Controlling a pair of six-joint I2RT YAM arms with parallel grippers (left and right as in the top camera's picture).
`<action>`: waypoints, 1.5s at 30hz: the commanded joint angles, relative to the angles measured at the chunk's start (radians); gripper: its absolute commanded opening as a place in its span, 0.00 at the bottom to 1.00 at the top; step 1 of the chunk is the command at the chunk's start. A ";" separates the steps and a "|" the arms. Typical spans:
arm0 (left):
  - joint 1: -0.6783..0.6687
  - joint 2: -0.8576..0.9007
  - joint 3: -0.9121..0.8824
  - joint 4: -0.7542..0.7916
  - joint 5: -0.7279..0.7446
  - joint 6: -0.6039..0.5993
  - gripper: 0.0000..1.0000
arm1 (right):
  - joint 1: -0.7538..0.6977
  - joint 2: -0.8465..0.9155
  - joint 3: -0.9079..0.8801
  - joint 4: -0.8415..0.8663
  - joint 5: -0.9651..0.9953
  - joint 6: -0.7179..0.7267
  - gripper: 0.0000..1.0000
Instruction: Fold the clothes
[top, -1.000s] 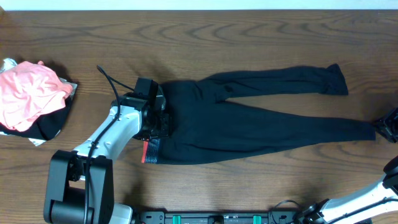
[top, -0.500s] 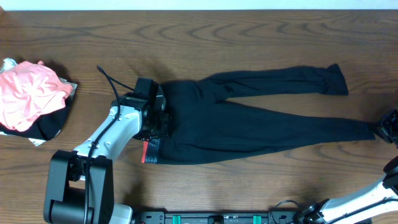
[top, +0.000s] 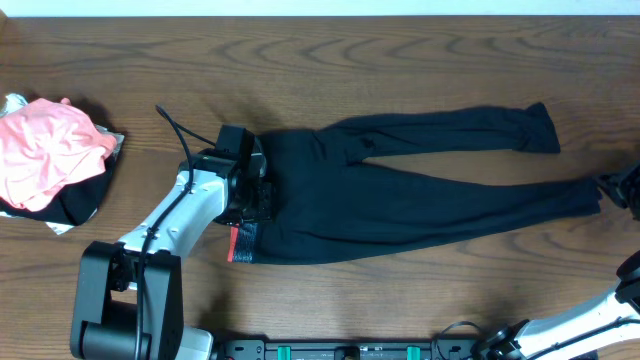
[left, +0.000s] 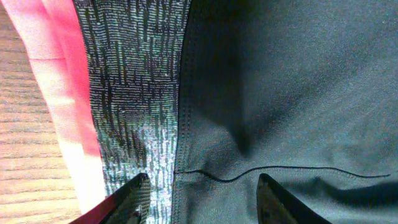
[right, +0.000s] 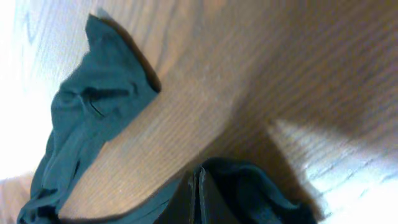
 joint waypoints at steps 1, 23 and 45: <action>-0.002 0.012 -0.010 0.000 -0.012 0.013 0.55 | -0.002 -0.005 0.021 0.020 0.015 0.019 0.02; -0.002 0.012 -0.010 -0.012 -0.009 0.006 0.55 | 0.063 -0.012 0.022 0.051 0.191 0.034 0.41; -0.002 0.012 -0.010 -0.007 -0.009 0.006 0.55 | -0.071 0.008 -0.074 0.082 -0.117 -0.430 0.34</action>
